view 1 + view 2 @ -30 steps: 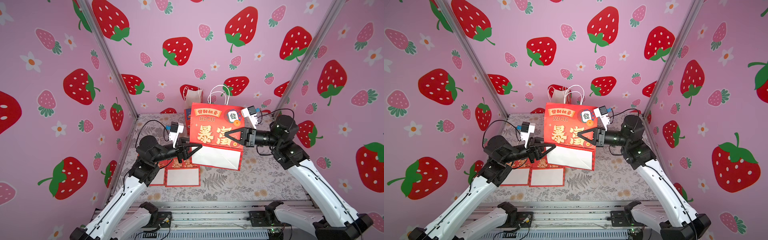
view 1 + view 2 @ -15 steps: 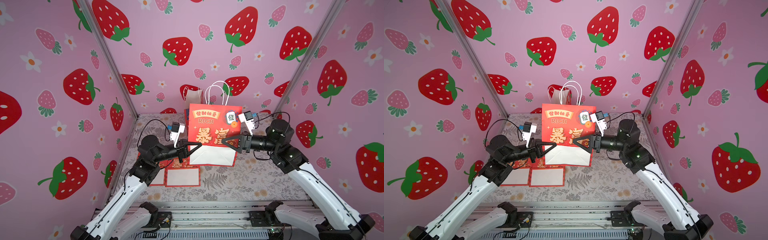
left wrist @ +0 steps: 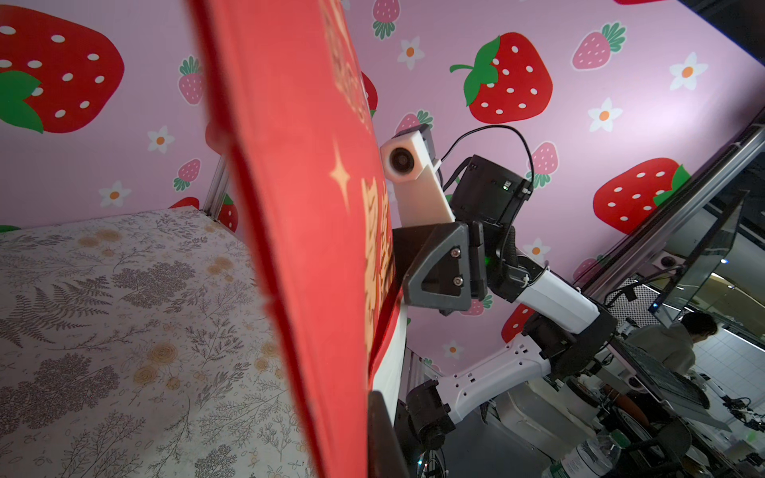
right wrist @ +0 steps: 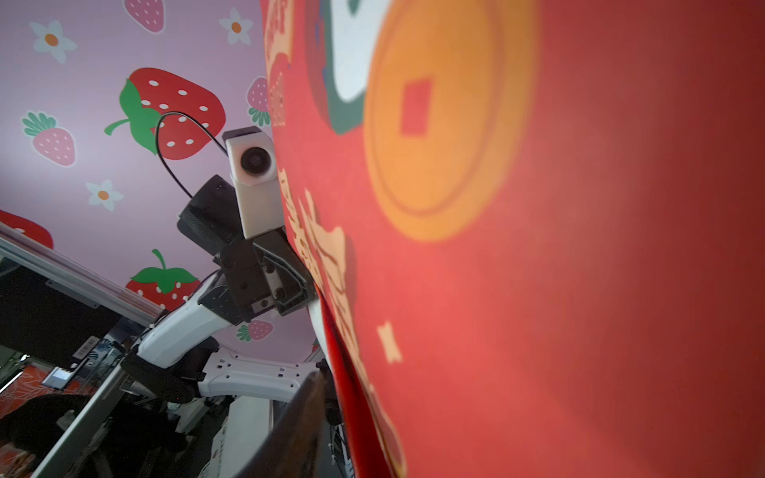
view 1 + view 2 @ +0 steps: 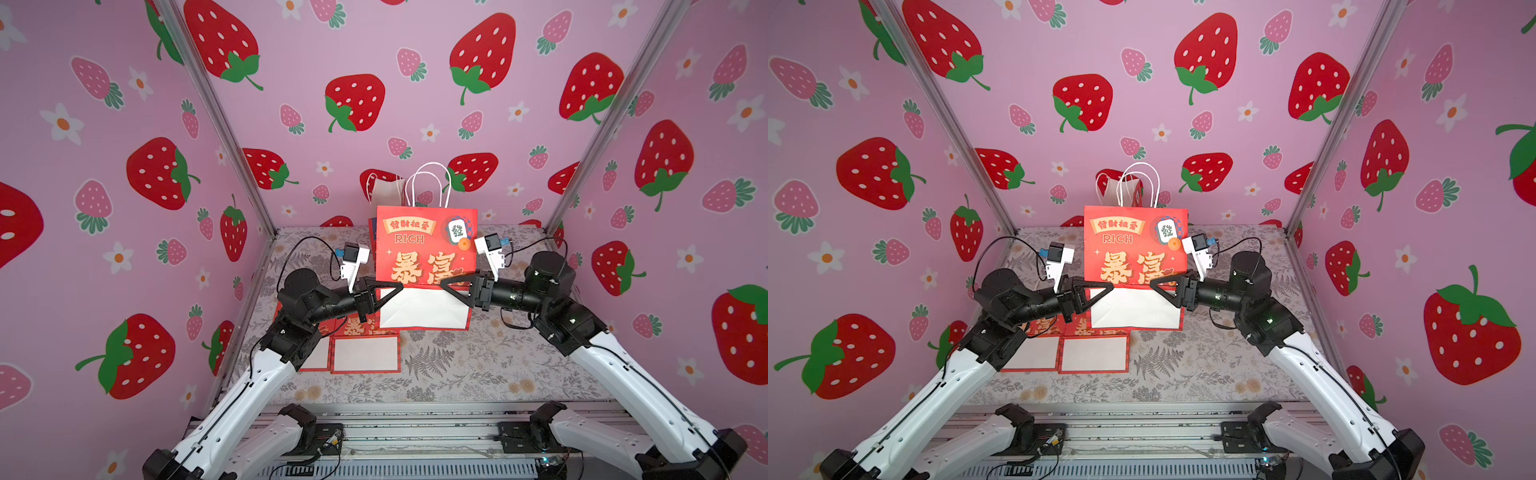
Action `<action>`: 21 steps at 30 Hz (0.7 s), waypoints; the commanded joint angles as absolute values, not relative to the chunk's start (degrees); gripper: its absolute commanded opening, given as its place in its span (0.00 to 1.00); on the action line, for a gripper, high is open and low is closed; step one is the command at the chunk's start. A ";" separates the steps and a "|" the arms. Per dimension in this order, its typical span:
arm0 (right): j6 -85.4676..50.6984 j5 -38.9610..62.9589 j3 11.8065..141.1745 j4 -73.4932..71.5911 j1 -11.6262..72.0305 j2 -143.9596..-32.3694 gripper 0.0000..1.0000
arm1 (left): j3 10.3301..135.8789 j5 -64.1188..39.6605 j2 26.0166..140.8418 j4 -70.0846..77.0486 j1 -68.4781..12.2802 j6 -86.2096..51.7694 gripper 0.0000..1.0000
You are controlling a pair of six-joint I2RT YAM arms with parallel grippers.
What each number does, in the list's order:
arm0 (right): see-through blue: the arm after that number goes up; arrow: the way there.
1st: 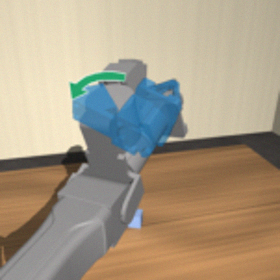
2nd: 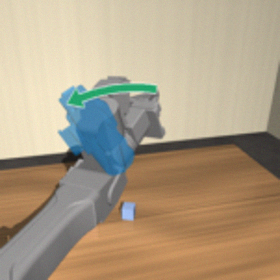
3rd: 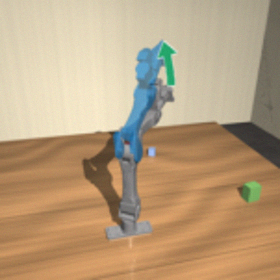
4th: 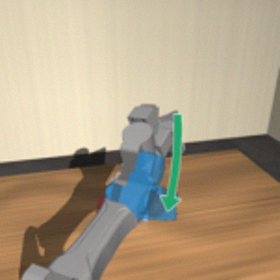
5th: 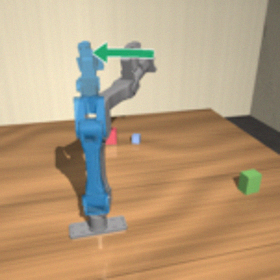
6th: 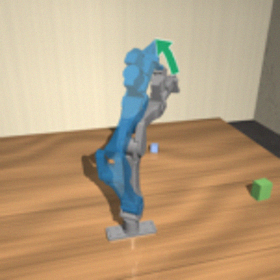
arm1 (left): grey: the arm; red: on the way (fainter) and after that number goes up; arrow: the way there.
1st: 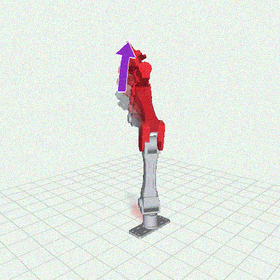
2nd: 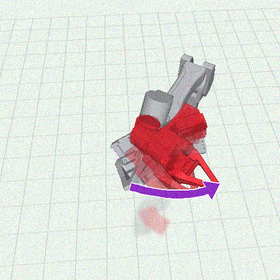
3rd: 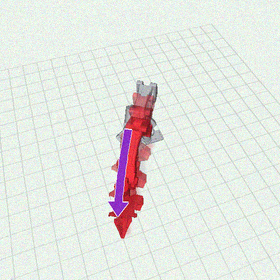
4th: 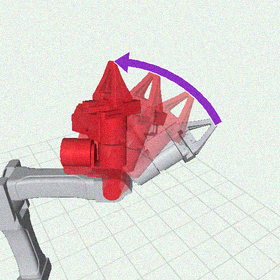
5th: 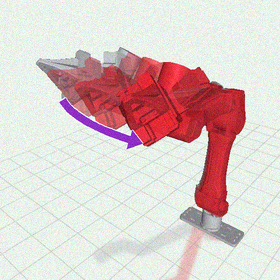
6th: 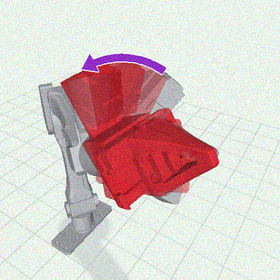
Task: Put away the paper bag
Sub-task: Press the paper bag.
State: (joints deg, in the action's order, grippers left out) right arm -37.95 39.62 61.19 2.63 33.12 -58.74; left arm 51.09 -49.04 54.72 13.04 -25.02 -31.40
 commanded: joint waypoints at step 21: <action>-26.63 21.65 65.82 31.63 33.57 -56.54 0.00 | 53.34 -25.67 54.27 -2.38 -24.89 -20.10 0.48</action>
